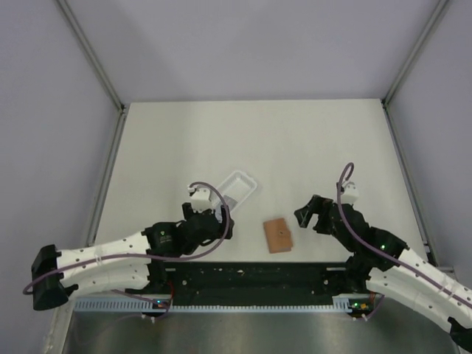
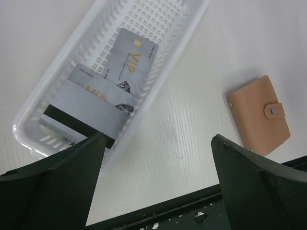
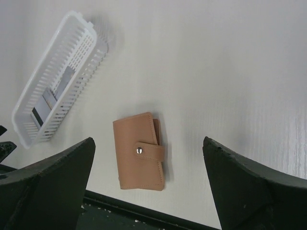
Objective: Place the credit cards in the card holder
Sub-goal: Reset both arms
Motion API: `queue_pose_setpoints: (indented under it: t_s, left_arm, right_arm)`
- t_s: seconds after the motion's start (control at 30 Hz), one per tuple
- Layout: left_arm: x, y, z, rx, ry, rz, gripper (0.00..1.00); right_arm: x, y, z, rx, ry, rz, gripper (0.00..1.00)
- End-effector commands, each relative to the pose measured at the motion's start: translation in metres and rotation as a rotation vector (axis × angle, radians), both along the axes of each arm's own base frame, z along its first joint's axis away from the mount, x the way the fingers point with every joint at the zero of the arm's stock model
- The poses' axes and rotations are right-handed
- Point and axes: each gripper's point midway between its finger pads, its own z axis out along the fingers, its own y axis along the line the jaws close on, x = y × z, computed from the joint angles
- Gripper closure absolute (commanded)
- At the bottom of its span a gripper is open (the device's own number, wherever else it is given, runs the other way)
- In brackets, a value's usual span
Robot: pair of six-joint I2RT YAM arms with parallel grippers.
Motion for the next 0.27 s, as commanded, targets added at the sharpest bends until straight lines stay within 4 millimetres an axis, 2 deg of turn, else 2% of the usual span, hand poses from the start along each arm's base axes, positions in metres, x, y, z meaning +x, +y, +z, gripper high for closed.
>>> queue_pose_setpoints:
  t_s: [0.0, 0.13, 0.23]
  left_arm:
    - [0.008, 0.0132, 0.0192, 0.043, -0.063, 0.026, 0.02]
    - [0.0072, 0.0177, 0.0169, 0.059, -0.041, 0.056, 0.02]
    - [0.0079, 0.0167, 0.024, 0.047, -0.048, 0.053, 0.02]
  right_arm:
    - [0.0099, -0.0125, 0.0247, 0.036, -0.083, -0.077, 0.06]
    - [0.0079, -0.0135, 0.0257, 0.034, -0.096, -0.062, 0.06]
    - [0.0074, -0.013, 0.0264, 0.038, -0.097, -0.057, 0.06]
